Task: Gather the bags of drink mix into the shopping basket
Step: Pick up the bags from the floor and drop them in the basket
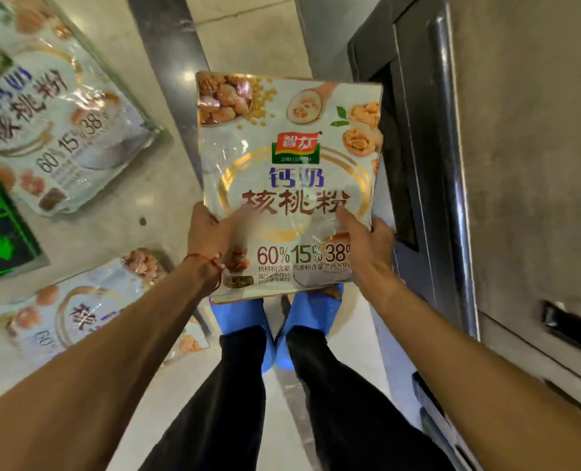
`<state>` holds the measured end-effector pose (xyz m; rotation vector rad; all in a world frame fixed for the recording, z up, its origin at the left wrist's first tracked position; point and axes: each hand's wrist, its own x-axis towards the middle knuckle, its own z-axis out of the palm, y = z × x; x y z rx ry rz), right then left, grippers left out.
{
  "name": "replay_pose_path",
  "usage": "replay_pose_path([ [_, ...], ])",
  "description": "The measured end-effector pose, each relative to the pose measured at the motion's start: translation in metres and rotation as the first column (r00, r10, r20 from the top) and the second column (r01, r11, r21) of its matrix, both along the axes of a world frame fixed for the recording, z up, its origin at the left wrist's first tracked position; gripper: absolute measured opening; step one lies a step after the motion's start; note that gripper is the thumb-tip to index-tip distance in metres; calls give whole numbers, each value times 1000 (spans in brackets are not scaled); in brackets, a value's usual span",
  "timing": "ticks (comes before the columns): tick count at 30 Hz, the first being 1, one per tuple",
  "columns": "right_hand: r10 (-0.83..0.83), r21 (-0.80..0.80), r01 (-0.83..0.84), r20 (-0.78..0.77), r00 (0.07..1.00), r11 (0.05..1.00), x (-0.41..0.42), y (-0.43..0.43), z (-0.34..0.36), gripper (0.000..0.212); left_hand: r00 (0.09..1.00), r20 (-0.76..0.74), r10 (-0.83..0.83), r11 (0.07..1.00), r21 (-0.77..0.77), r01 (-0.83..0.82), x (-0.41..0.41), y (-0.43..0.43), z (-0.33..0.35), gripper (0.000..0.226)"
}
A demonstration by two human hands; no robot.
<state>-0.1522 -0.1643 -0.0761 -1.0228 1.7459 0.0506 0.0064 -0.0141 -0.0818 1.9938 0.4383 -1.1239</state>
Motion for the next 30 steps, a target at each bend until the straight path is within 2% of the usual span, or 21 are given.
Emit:
replay_pose_path([
  [5,83,72,-86,49,995,994,18,18,104,59,994,-2,107,994,22,-107,10,40,116,47],
  [12,202,77,-221,204,958,972,39,43,280,29,976,-25,219,976,-4,-219,15,85,281,45],
  [15,236,87,-261,226,945,962,46,51,348,32,964,-18,265,963,-39,-265,10,102,345,47],
  [18,343,47,-364,237,909,930,48,58,405,34,948,-22,319,944,-80,-320,0,118,400,51],
  [25,444,-15,-461,299,845,887,45,77,493,30,875,56,481,865,-191,-463,-40,156,492,38],
  [30,564,-23,-600,373,737,799,43,90,522,30,765,143,628,773,-228,-592,-87,173,536,37],
])
